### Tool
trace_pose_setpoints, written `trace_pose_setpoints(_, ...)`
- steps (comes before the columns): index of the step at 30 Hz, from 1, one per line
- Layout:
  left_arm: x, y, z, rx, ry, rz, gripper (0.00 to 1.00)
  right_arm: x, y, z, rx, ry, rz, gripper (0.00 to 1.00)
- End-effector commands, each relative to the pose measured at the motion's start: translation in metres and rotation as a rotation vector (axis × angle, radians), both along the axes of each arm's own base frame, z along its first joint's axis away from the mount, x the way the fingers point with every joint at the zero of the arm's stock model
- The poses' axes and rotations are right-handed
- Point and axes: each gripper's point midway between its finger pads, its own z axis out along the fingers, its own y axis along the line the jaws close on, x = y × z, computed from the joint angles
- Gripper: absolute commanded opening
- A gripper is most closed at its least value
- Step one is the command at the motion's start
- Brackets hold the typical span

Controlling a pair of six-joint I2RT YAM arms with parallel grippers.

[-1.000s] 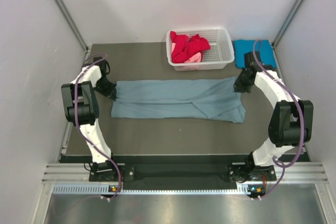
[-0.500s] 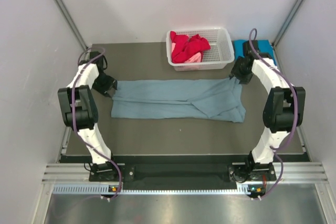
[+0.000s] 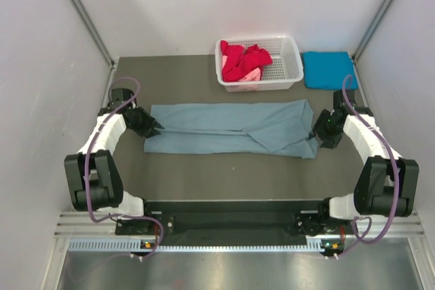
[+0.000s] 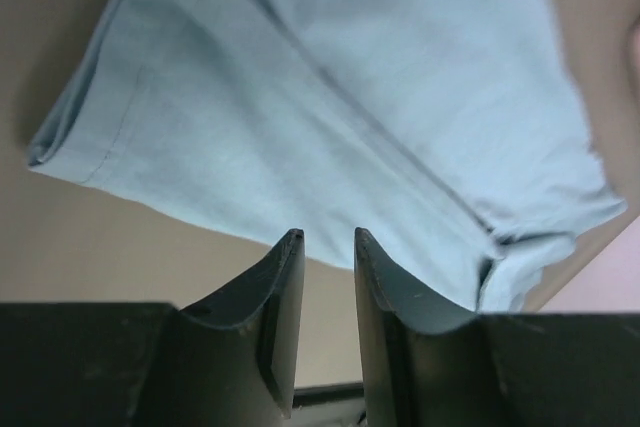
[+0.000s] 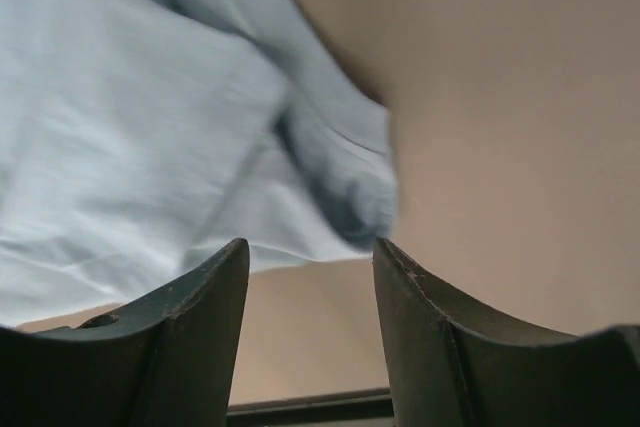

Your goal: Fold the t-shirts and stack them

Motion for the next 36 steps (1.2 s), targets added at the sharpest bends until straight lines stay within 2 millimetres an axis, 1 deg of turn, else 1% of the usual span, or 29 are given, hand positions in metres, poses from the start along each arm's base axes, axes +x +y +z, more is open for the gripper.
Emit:
trace_pose_setpoints(1,0.001,-0.016,-0.003,-0.067,-0.041,-0.075,0.32,-0.01,-0.004,0.001,0.019,-0.03,0.012,0.52)
trace_pose_setpoints(3,-0.006,-0.011,-0.01,-0.035,-0.01,-0.062,0.31,-0.016,-0.004,-0.004,0.016,-0.02,0.021,0.51)
trace_pose_setpoints(6,-0.012,-0.009,-0.022,-0.028,0.044,-0.055,0.31,-0.021,-0.001,-0.006,0.031,-0.006,0.038,0.48)
trace_pose_setpoints(7,-0.014,-0.009,-0.029,-0.032,0.078,-0.049,0.3,-0.021,0.001,-0.007,0.039,-0.004,0.042,0.47)
trace_pose_setpoints(9,-0.017,-0.007,-0.036,-0.028,0.11,-0.036,0.28,-0.023,0.007,-0.01,0.069,0.002,0.06,0.43)
trace_pose_setpoints(12,-0.017,-0.001,-0.051,-0.007,0.158,-0.027,0.28,-0.031,0.008,-0.017,0.071,0.038,0.071,0.39)
trace_pose_setpoints(14,-0.016,0.003,-0.056,0.009,0.176,-0.028,0.28,-0.031,0.008,-0.019,0.068,0.026,0.083,0.39)
trace_pose_setpoints(15,-0.016,0.003,-0.057,0.011,0.183,-0.03,0.28,-0.034,0.008,-0.022,0.066,0.038,0.088,0.39)
trace_pose_setpoints(19,-0.015,0.006,-0.069,0.017,0.215,-0.03,0.27,-0.036,0.008,-0.031,0.064,0.06,0.102,0.42)
trace_pose_setpoints(22,-0.016,0.008,-0.075,0.021,0.23,-0.03,0.27,-0.035,0.006,-0.038,0.054,0.066,0.101,0.42)
trace_pose_setpoints(28,-0.016,0.015,-0.084,0.037,0.258,-0.026,0.27,-0.023,-0.003,-0.043,0.007,0.057,0.121,0.42)
trace_pose_setpoints(34,-0.014,0.018,-0.088,0.044,0.265,-0.029,0.27,-0.017,0.0,-0.049,0.019,0.064,0.158,0.41)
trace_pose_setpoints(35,-0.014,0.019,-0.089,0.044,0.271,-0.026,0.27,-0.015,0.0,-0.049,0.017,0.059,0.162,0.37)
trace_pose_setpoints(36,-0.016,0.019,-0.092,0.046,0.285,-0.026,0.27,-0.016,-0.001,-0.049,0.009,0.066,0.156,0.22)
